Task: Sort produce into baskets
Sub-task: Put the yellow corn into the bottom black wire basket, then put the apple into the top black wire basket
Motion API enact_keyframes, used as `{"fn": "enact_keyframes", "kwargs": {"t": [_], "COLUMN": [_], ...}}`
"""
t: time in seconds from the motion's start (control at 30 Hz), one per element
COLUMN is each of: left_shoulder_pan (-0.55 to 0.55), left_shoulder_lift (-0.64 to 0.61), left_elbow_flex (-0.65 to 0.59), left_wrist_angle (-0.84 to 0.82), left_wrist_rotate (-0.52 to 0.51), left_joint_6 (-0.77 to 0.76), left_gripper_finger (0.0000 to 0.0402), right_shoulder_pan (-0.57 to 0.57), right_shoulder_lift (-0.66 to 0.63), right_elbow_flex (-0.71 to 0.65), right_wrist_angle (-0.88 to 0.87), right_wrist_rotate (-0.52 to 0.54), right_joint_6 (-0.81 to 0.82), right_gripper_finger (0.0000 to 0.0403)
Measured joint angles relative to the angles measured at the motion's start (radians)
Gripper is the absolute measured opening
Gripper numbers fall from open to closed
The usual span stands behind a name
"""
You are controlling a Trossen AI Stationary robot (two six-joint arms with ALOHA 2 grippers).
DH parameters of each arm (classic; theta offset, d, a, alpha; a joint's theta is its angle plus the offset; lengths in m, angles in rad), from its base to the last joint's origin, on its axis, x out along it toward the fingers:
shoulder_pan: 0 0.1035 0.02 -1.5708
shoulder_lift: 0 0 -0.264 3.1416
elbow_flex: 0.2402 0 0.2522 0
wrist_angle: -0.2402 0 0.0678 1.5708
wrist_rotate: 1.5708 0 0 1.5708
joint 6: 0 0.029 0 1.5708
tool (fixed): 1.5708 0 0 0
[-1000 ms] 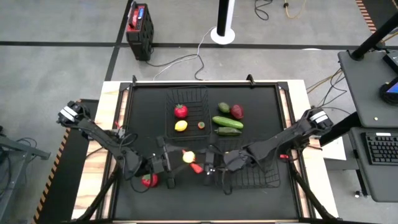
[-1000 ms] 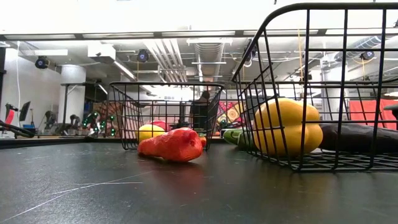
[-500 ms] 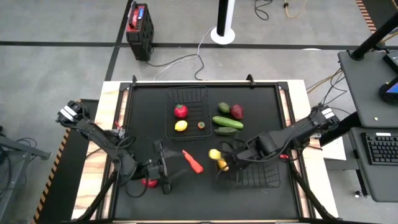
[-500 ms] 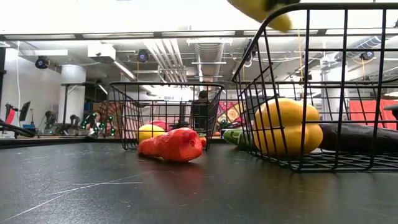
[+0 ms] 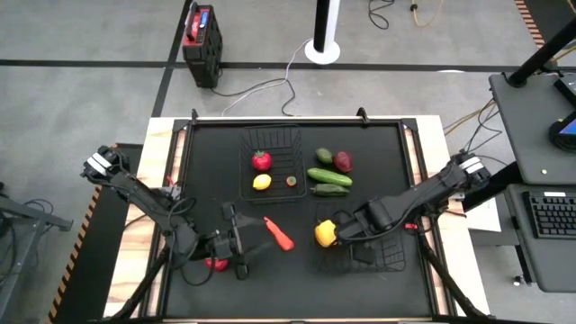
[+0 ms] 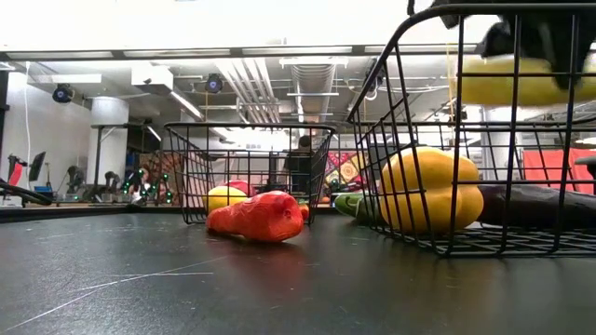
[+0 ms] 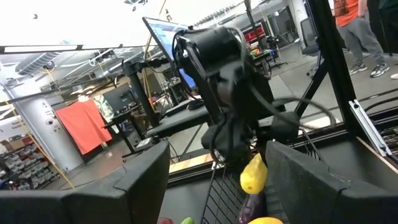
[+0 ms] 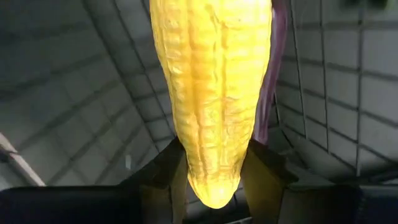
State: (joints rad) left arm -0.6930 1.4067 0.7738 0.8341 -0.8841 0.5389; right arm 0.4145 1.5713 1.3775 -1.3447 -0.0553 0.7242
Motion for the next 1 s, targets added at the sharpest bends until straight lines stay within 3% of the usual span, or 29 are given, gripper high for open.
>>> {"fn": "enact_keyframes", "kwargs": {"t": [0.2,0.43,1.0], "left_shoulder_pan": [0.000,0.000,0.000], "left_shoulder_lift": [0.000,0.000,0.000], "left_elbow_flex": [0.000,0.000,0.000], "left_wrist_angle": [-0.008,-0.014,-0.031], "left_wrist_rotate": [0.000,-0.043,-0.050], "left_joint_6": [-0.005,-0.008,-0.032], "left_gripper_finger": [0.0247,0.0247,0.0247], "right_shoulder_pan": [0.000,0.000,0.000], "right_shoulder_lift": [0.001,0.002,0.002], "right_elbow_flex": [-0.084,-0.093,-0.094], "right_wrist_angle": [0.024,0.057,0.079], "right_wrist_rotate": [-0.006,-0.006,-0.005], "right_joint_6": [-0.007,-0.032,-0.025], "right_gripper_finger": [0.0117,0.0119,0.0175]}}
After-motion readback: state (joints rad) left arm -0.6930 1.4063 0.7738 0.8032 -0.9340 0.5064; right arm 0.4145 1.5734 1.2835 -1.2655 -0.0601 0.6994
